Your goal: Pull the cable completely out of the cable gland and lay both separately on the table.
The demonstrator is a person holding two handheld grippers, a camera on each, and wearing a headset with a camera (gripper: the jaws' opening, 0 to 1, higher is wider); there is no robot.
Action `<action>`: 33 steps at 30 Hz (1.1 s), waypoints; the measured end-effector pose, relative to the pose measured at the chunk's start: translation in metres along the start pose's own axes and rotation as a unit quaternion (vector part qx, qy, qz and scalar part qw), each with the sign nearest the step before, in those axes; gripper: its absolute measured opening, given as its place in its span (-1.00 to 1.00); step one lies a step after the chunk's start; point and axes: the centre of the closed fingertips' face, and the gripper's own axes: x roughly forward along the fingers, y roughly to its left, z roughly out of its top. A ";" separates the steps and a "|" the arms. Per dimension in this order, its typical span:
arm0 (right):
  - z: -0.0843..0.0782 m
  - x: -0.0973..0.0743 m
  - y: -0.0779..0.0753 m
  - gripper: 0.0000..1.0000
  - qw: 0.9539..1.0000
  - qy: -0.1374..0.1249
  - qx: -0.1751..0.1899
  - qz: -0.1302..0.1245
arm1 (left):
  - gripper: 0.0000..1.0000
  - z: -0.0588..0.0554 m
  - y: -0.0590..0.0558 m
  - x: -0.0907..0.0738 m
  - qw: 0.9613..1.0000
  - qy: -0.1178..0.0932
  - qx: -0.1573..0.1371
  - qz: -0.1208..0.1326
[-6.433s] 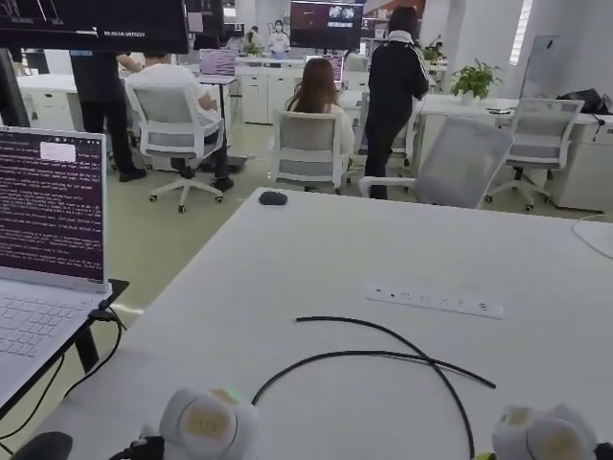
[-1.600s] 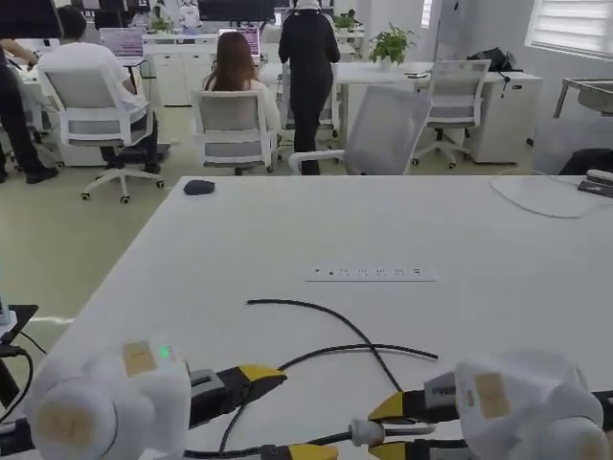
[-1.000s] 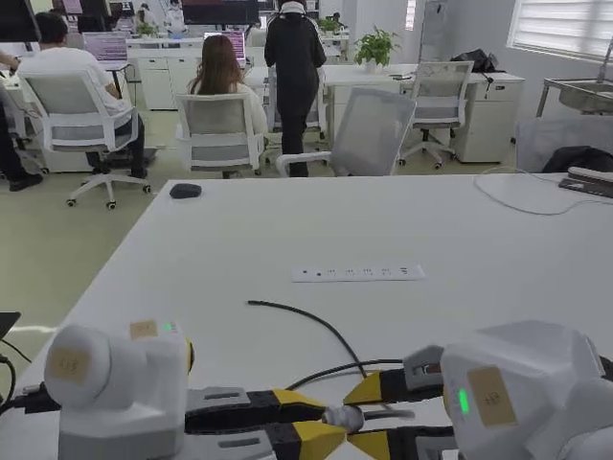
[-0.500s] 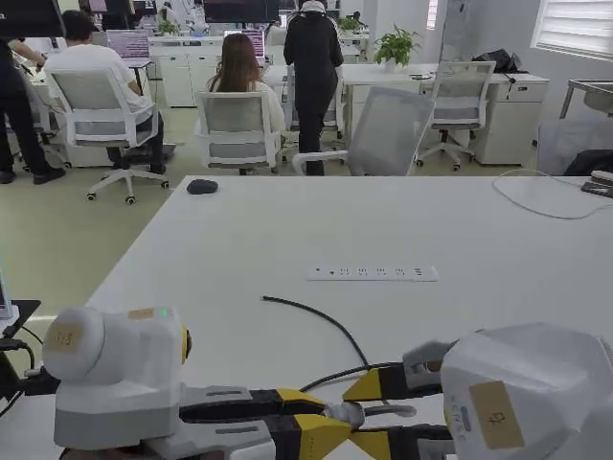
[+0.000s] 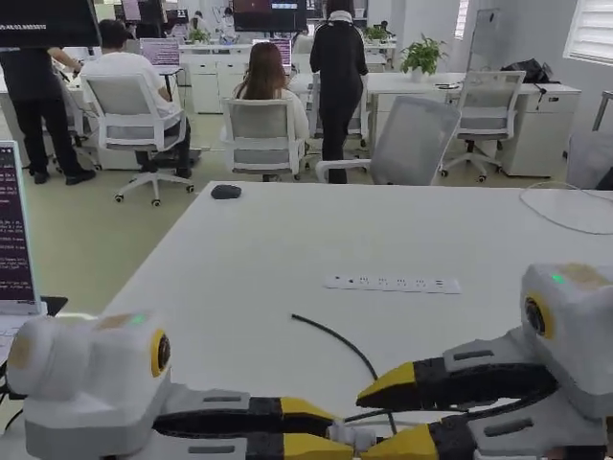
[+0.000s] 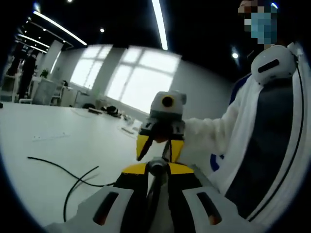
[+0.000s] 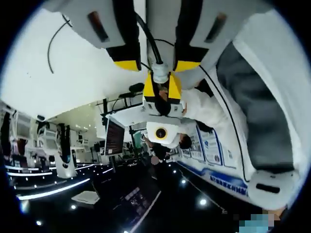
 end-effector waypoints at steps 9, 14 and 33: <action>0.009 -0.001 0.019 -0.64 0.976 -0.060 0.169 0.127 | -0.70 0.011 -0.015 0.008 0.998 -0.012 0.041 -0.039; 0.005 -0.001 0.016 -0.75 0.973 -0.050 0.190 0.119 | -0.70 0.011 -0.015 0.008 0.996 -0.008 0.082 -0.040; 0.009 0.003 0.014 -0.76 0.962 -0.062 0.250 0.086 | -0.70 0.016 -0.012 0.005 0.983 -0.003 0.181 -0.012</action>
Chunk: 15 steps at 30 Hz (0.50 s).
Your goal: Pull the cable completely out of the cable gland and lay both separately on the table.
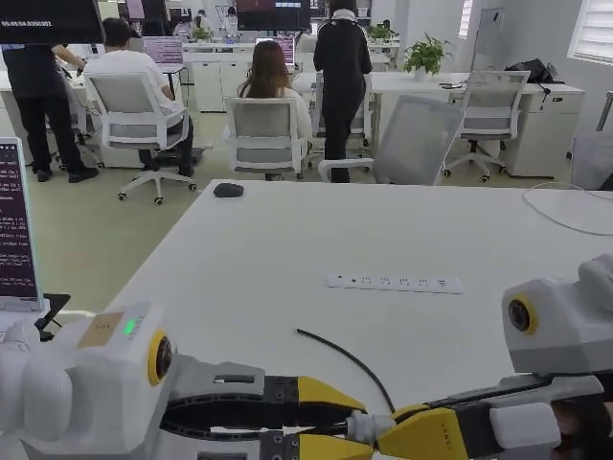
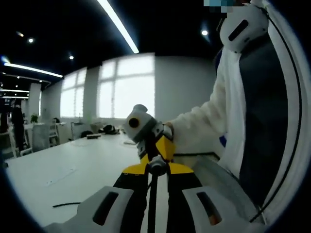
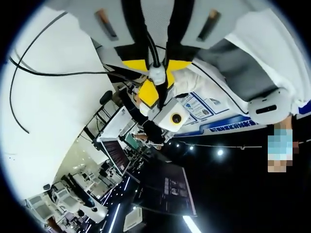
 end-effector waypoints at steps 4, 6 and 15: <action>0.002 0.001 0.003 -0.76 1.000 -0.009 -0.005 0.005 | -0.71 0.003 -0.001 -0.001 1.000 -0.004 0.003 -0.004; 0.003 0.001 0.003 -0.76 1.000 -0.013 -0.003 0.007 | -0.71 0.003 -0.001 -0.001 1.000 -0.006 0.004 -0.005; 0.005 0.003 -0.005 -0.78 1.000 -0.016 -0.013 -0.016 | -0.70 -0.005 0.005 -0.005 0.998 0.002 -0.063 0.013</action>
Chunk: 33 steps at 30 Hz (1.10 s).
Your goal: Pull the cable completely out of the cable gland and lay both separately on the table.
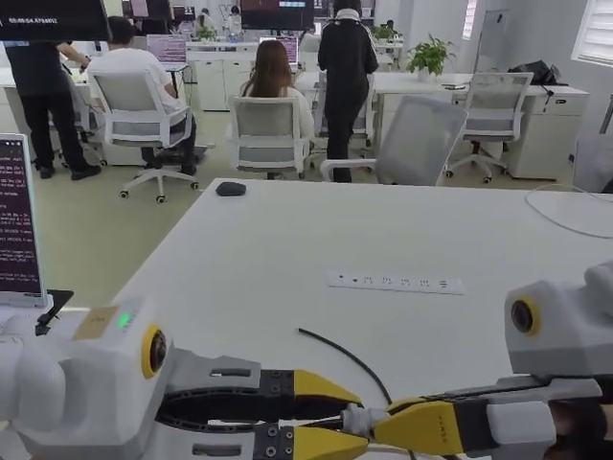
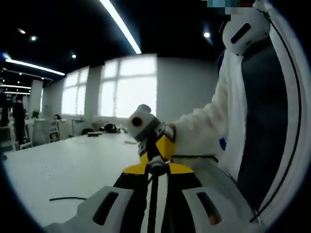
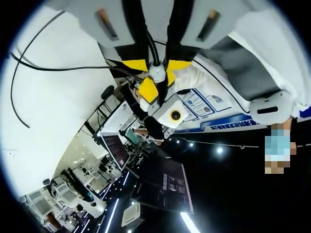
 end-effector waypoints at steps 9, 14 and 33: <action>0.003 0.001 -0.014 -0.83 0.997 0.015 -0.059 -0.054 | -0.73 -0.010 0.012 -0.007 0.996 -0.027 -0.077 0.018; -0.004 0.005 -0.007 -0.83 0.989 0.041 -0.130 -0.052 | -0.73 -0.014 0.002 -0.009 0.990 -0.031 -0.133 -0.015; -0.019 0.014 -0.007 -0.75 0.943 0.105 -0.310 -0.062 | -0.71 -0.017 -0.004 -0.011 0.996 -0.019 -0.064 -0.053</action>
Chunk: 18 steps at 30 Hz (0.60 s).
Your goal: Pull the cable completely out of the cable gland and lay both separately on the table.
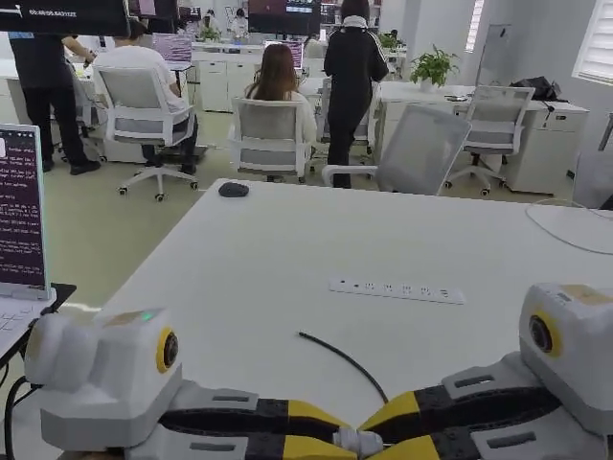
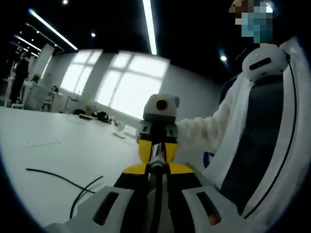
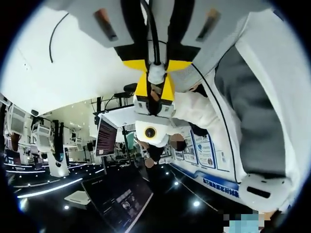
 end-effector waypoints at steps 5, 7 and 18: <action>-0.006 -0.001 -0.005 -0.56 0.995 -0.018 0.103 0.001 | -0.70 0.016 0.000 -0.002 0.997 -0.024 0.067 0.000; -0.002 -0.003 -0.005 -0.62 0.992 -0.033 0.123 0.006 | -0.70 0.013 0.001 -0.002 0.994 -0.002 0.105 0.001; 0.012 -0.007 -0.010 -0.77 0.985 -0.059 0.162 0.010 | -0.69 0.019 0.000 -0.002 0.987 -0.007 0.161 0.003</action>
